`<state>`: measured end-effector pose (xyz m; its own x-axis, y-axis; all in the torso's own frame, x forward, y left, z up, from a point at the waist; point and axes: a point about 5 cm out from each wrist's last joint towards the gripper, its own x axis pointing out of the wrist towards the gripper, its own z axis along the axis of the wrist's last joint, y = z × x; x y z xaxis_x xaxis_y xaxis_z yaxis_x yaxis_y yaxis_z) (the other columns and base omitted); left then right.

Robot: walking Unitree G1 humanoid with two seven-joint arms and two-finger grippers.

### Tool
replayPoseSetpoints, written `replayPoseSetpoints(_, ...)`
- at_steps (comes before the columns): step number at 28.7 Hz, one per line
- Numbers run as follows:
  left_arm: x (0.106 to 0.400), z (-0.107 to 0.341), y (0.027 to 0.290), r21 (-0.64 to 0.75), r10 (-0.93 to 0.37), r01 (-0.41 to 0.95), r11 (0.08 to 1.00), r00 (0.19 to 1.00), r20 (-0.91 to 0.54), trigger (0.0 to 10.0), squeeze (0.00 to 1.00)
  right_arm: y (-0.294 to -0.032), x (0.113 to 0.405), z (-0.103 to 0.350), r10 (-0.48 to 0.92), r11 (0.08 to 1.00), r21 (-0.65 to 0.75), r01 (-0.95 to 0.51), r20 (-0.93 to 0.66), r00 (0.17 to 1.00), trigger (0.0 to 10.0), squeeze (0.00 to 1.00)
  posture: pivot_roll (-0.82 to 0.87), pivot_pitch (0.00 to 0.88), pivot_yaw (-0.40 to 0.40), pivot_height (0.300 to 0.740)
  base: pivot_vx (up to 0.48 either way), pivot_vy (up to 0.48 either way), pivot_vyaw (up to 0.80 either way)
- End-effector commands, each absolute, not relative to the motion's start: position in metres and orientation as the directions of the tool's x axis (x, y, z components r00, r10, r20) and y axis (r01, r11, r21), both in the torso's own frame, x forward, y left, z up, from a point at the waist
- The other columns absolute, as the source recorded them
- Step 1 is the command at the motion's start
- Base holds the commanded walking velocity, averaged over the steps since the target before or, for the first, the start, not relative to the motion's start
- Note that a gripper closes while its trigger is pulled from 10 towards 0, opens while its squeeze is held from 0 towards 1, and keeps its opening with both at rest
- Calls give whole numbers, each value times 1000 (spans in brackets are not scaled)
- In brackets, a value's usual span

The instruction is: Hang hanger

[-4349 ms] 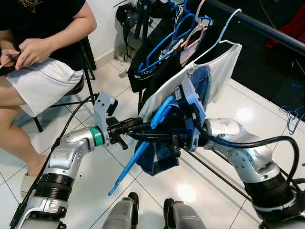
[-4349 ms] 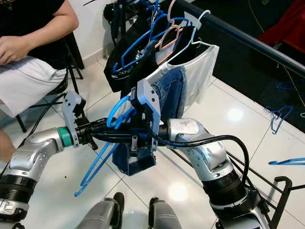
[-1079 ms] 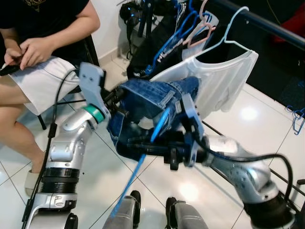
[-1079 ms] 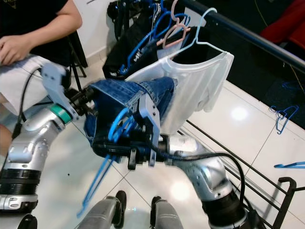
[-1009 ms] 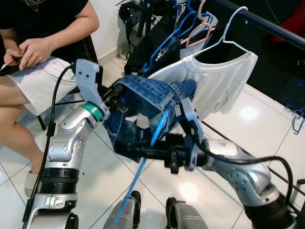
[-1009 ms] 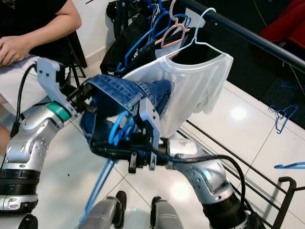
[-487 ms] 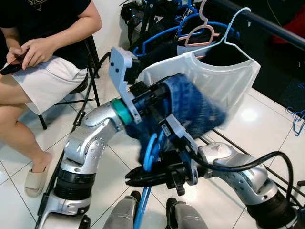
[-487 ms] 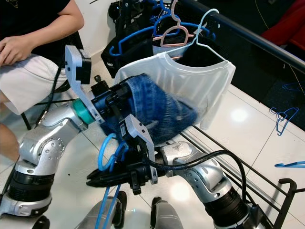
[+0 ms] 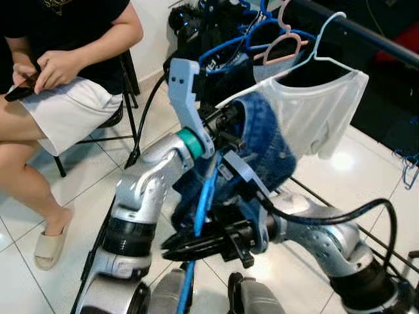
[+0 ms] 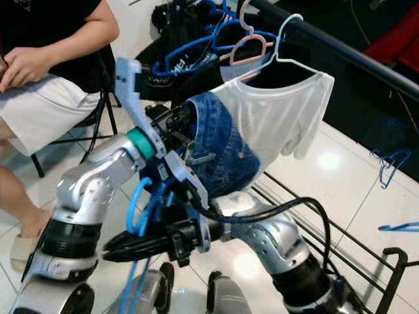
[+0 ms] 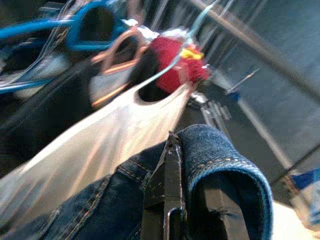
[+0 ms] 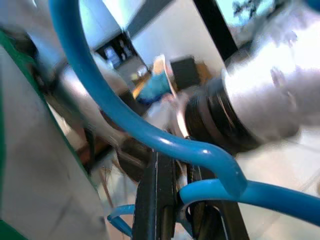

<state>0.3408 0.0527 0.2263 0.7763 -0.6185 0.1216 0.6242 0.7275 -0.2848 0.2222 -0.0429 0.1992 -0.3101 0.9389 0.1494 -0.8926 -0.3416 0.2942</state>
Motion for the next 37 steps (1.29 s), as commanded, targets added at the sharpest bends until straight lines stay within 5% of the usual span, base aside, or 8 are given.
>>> replayPoseSetpoints(1,354,202,64,-277,-507,489,827,862,7,10000,0,-41,222,217,917,-381,268,-885,229,-325,10000,0,1,126,36,740,0,0,0)
replayPoseSetpoints(7,369,175,91,-241,-351,316,918,929,-117,10000,0,-39,223,235,886,-411,255,-875,336,-319,10000,0,-4,136,35,740,0,0,0)
replayPoseSetpoints(13,366,165,115,-195,-316,285,938,937,-149,10000,0,-47,233,250,894,-296,200,-934,403,-197,10000,0,-12,149,43,740,0,0,0)
replayPoseSetpoints(20,343,164,157,-177,-232,214,961,969,-88,10000,0,-82,250,233,915,164,179,-970,340,218,10000,0,-19,174,56,740,0,0,0)
replayPoseSetpoints(22,343,164,157,-177,-232,214,961,969,-88,10000,0,-82,250,233,915,164,179,-970,340,218,10000,0,-19,174,56,740,0,0,0)
replayPoseSetpoints(26,327,173,157,-161,-276,270,949,961,-16,10000,0,-90,253,212,883,336,215,-917,267,387,10000,0,-25,185,64,740,0,0,0)
replayPoseSetpoints(31,285,181,146,146,-237,221,964,965,109,10000,0,-108,286,184,564,788,189,-586,162,810,10000,0,-14,198,63,740,0,0,0)
replayPoseSetpoints(37,274,179,159,96,-40,28,995,990,133,10000,0,-125,292,190,411,902,52,-429,205,889,10000,0,-8,202,33,740,0,0,0)
